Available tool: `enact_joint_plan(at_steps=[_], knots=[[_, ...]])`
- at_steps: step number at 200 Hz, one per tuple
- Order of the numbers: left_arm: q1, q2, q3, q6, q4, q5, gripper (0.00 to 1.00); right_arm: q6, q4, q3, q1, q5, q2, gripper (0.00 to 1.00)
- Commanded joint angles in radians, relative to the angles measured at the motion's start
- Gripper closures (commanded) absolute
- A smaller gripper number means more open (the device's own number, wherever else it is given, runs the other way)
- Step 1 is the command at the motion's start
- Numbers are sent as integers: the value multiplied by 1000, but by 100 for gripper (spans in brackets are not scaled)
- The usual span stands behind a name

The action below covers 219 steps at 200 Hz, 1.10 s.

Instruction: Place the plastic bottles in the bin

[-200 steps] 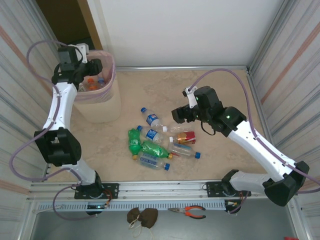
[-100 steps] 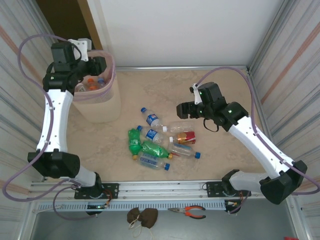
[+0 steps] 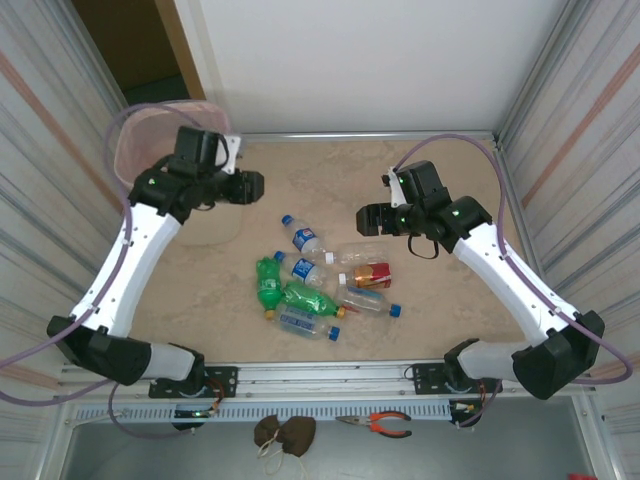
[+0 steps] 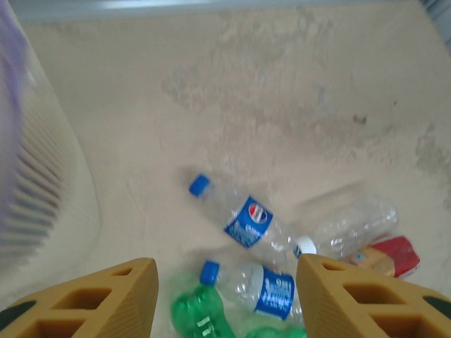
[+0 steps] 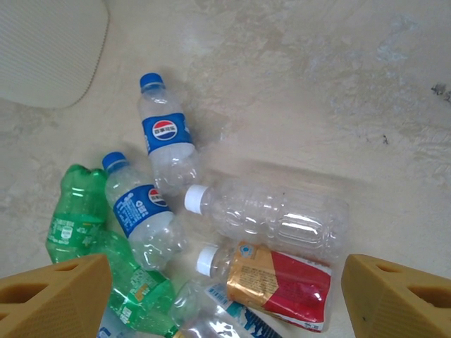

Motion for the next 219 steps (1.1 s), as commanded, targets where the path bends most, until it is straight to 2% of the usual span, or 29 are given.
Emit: enact_joint_plan(at_steps=[1, 53, 103, 147, 219], knots=[[-32, -61, -100, -100, -46, -63, 45, 17, -21, 33, -8, -31, 2, 16], [-109, -121, -369, -251, 21, -74, 43, 20, -22, 24, -9, -51, 0, 17], [-114, -87, -580, -316, 160, -29, 33, 25, -14, 22, -9, -67, 10, 17], [-115, -7, -660, -334, 274, 36, 25, 27, -11, 23, -8, -73, 19, 17], [-115, 87, -728, -351, 334, 71, 27, 24, -13, 27, -9, -75, 32, 17]])
